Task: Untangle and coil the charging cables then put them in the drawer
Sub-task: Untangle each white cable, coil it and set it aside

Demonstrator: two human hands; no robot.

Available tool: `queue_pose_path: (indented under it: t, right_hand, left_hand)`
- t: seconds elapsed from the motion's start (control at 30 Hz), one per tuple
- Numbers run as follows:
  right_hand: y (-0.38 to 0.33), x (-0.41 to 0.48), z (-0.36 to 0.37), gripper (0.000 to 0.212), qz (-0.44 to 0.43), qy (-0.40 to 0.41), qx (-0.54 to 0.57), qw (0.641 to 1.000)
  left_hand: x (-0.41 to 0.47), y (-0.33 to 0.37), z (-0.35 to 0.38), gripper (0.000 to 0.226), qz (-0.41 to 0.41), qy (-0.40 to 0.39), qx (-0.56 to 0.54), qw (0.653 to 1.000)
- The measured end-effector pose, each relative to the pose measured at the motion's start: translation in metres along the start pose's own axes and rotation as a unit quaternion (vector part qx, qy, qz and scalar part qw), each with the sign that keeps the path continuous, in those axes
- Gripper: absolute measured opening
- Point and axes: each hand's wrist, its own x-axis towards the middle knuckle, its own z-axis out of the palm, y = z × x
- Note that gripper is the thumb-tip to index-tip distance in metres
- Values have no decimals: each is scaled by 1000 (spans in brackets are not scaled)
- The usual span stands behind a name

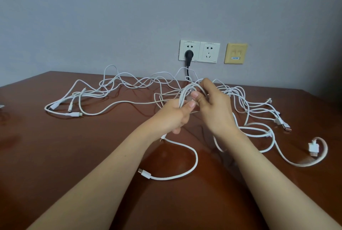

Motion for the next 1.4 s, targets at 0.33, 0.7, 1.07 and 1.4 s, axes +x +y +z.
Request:
queue_pose_path:
  t: [0.33,0.7,1.07,1.4]
  right_hand:
    - [-5,-4,-1,23,-32,1,-126,992]
    - [-5,-3,5,16,-15,31,-35,999]
    - [-7,-3,6,30,64,-26,5,998]
    - [0,-2,9,25,64,-101,-124,985]
  left_hand:
    - [2,-6,-1,33,-5,10,82,997]
    - [4,-6,6,35,-22,23,76,997]
    - [7,-2,5,32,7,121,25,992]
    - [10,2,-8,29,-55,226,-153,960]
